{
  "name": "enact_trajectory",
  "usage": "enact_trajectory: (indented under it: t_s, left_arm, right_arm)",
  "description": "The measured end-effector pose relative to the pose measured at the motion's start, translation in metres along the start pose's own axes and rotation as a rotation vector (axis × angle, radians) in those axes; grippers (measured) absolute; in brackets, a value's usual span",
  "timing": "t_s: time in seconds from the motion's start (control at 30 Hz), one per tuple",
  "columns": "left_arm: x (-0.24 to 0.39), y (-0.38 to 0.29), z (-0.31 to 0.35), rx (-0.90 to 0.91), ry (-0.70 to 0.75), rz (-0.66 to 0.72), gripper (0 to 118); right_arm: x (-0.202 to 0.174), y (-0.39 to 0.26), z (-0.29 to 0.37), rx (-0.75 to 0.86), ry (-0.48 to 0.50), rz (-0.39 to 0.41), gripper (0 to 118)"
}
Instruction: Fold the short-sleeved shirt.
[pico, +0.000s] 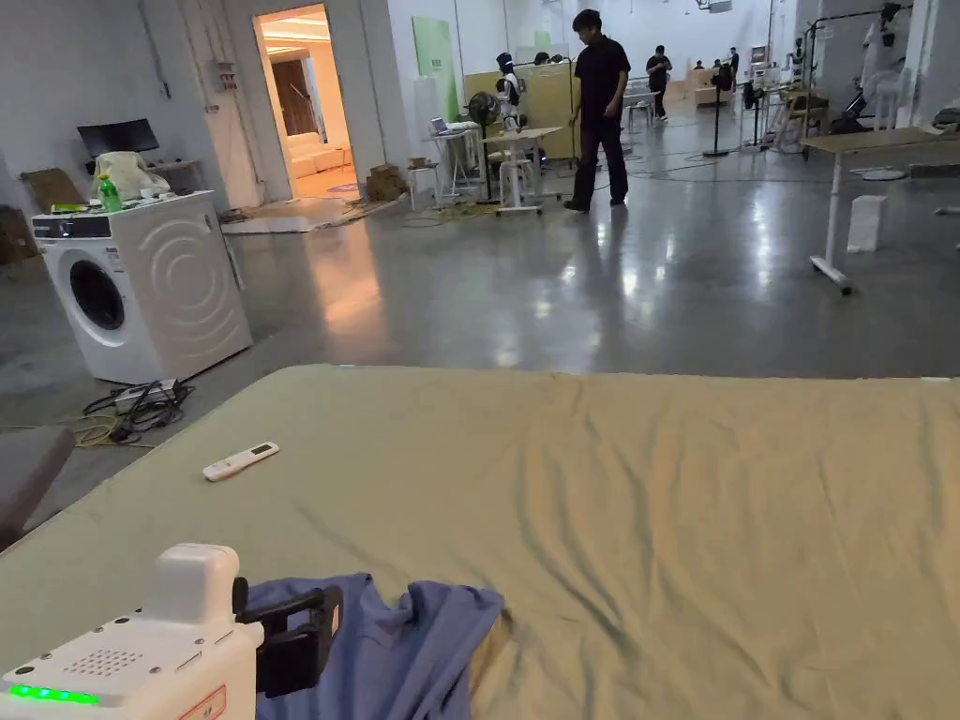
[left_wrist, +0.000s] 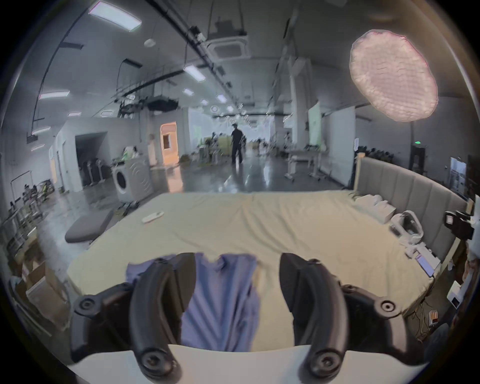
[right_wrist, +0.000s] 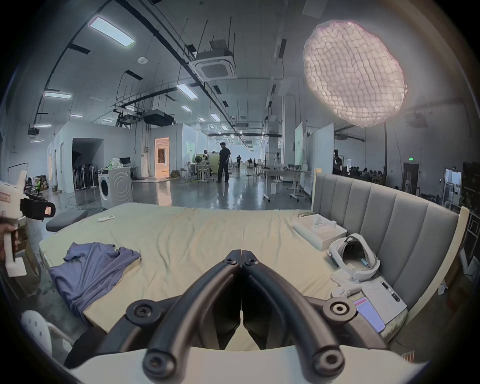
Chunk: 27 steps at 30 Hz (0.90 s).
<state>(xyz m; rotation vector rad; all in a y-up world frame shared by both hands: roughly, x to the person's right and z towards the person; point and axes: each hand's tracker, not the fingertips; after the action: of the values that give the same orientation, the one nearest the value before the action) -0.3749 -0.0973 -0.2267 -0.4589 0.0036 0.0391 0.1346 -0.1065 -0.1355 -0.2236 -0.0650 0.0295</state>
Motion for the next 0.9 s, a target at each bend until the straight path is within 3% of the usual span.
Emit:
enact_trajectory:
  t_s: [0.13, 0.3, 0.5, 0.67, 0.83, 0.87, 0.9]
  left_arm:
    - [-0.035, -0.017, -0.06, -0.155, 0.042, -0.027, 86]
    - [-0.065, -0.054, -0.165, -0.367, 0.0, 0.075, 86]
    - [-0.078, -0.085, -0.264, -0.515, -0.042, 0.123, 86]
    - [-0.076, -0.102, -0.304, -0.553, 0.018, 0.085, 86]
    - [-0.064, -0.101, -0.305, -0.582, 0.062, 0.032, 88]
    - [-0.062, -0.101, -0.303, -0.559, 0.024, -0.004, 85]
    - [-0.059, -0.099, -0.301, -0.54, 0.023, -0.02, 72]
  right_arm:
    - [-0.005, -0.014, -0.016, -0.083, 0.005, -0.009, 0]
    - [-0.014, -0.03, -0.037, -0.187, 0.011, -0.004, 0]
    - [-0.022, -0.044, -0.055, -0.313, 0.007, -0.056, 0]
    - [-0.027, -0.052, -0.07, -0.377, -0.012, -0.067, 0]
    - [-0.035, -0.057, -0.072, -0.421, -0.007, -0.007, 0]
    - [-0.035, -0.059, -0.072, -0.429, -0.001, 0.002, 0]
    - [-0.035, -0.062, -0.071, -0.438, 0.009, 0.01, 0]
